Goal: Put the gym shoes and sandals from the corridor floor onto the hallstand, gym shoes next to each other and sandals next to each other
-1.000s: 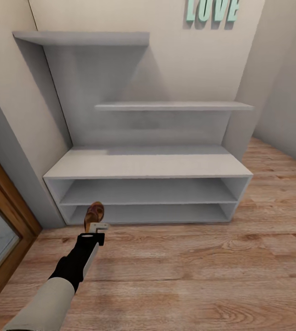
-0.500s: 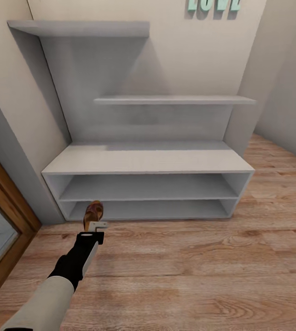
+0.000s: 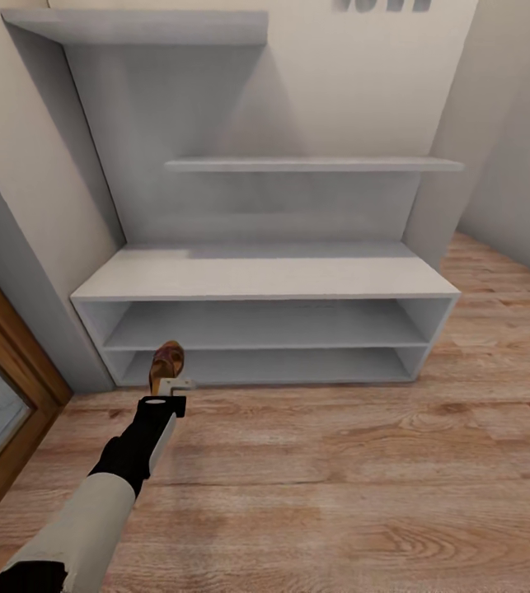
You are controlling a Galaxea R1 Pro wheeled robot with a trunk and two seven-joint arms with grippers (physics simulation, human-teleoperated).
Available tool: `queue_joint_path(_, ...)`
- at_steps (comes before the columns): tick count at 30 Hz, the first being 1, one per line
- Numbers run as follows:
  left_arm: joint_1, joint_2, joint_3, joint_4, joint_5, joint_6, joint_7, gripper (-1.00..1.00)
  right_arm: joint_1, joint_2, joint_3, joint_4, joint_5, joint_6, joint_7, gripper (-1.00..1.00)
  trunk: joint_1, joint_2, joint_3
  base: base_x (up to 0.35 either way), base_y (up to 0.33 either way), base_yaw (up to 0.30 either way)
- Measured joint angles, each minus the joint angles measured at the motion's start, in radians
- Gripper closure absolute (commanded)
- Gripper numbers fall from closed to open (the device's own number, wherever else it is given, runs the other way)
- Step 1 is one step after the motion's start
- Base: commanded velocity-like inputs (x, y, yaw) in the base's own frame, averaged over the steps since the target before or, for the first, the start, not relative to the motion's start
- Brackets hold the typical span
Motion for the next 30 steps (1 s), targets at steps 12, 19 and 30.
queue_joint_path(12, -0.009, 0.001, 0.0, 0.0, 0.0, 0.002, -0.002, 1.0, 0.0, 0.0, 0.0, 0.006, 0.002, -0.001, 0.001, 1.0, 0.046, -0.084, -0.038, 0.0, 0.0, 0.0)
queue_joint_path(19, -0.009, 0.003, 0.001, 0.0, -0.001, 0.001, 0.001, 1.0, 0.0, 0.0, 0.0, 0.007, 0.003, -0.001, 0.001, 1.0, 0.073, -0.133, -0.06, 0.0, 0.0, 0.0)
queue_joint_path(30, -0.01, 0.004, 0.002, -0.002, -0.001, 0.0, 0.003, 1.0, 0.0, 0.0, 0.003, 0.007, 0.004, 0.0, 0.001, 1.0, 0.078, -0.136, -0.102, 0.0, 0.0, 0.0)
